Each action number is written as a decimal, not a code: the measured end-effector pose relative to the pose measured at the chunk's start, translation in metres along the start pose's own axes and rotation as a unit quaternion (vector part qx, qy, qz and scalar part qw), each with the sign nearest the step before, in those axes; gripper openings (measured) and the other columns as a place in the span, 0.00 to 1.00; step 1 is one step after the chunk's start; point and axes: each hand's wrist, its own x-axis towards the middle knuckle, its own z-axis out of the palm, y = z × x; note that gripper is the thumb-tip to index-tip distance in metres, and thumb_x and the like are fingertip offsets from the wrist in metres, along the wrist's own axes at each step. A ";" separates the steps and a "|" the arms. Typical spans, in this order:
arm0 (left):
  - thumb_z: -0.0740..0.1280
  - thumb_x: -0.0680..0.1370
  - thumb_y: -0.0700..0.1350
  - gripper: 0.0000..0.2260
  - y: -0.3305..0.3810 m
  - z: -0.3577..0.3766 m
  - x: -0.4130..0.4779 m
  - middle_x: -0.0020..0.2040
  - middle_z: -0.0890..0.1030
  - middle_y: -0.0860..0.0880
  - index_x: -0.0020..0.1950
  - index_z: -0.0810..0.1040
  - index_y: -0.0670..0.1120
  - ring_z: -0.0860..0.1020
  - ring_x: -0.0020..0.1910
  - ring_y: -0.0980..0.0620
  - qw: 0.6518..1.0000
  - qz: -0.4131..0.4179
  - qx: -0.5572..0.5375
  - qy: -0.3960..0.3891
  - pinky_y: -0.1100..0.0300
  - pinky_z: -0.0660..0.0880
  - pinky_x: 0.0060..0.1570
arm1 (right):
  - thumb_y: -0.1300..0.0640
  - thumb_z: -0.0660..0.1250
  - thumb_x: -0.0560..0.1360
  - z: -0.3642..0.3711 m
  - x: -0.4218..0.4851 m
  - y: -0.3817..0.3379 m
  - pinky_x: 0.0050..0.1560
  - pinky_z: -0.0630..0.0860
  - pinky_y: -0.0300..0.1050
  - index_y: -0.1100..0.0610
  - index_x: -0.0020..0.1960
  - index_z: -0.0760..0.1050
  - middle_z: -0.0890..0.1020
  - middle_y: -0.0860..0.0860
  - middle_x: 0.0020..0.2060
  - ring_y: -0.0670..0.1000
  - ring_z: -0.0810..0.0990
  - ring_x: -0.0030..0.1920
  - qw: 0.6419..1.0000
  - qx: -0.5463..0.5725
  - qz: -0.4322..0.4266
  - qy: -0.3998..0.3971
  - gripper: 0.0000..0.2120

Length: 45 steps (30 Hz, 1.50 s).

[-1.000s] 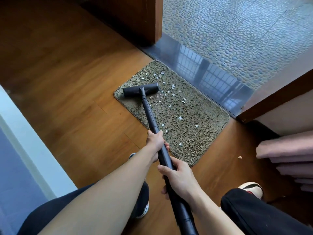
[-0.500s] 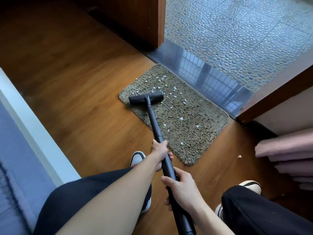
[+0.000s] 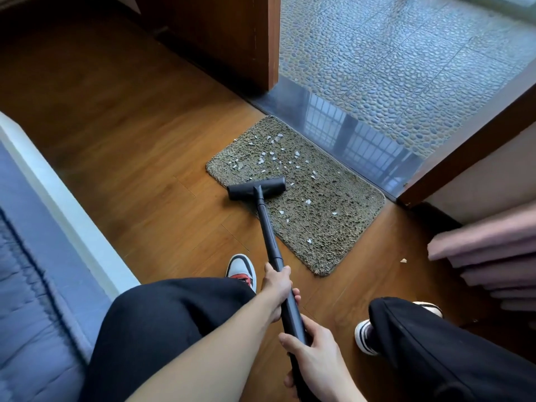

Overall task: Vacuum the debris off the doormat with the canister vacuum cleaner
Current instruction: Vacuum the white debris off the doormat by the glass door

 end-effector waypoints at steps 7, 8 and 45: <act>0.58 0.83 0.45 0.07 0.028 -0.007 0.020 0.37 0.68 0.44 0.61 0.64 0.46 0.70 0.27 0.50 0.999 0.011 -0.028 0.013 0.61 0.72 0.25 | 0.56 0.70 0.76 0.004 0.032 -0.020 0.26 0.79 0.49 0.40 0.52 0.80 0.78 0.48 0.27 0.60 0.82 0.26 0.998 -0.043 -0.030 -0.019 0.11; 0.58 0.83 0.44 0.08 0.034 -0.009 0.025 0.37 0.68 0.44 0.61 0.64 0.47 0.70 0.27 0.50 0.999 0.010 -0.030 0.015 0.62 0.72 0.25 | 0.57 0.70 0.75 0.005 0.039 -0.024 0.26 0.79 0.49 0.41 0.51 0.80 0.78 0.48 0.26 0.60 0.82 0.26 0.998 -0.048 -0.032 -0.021 0.10; 0.57 0.84 0.43 0.11 0.090 -0.014 0.061 0.36 0.70 0.45 0.66 0.61 0.46 0.71 0.28 0.51 1.000 0.013 0.011 -0.008 0.59 0.73 0.28 | 0.61 0.68 0.78 0.016 0.095 -0.055 0.24 0.74 0.43 0.59 0.51 0.78 0.74 0.55 0.31 0.56 0.78 0.24 0.999 0.019 0.000 -0.042 0.03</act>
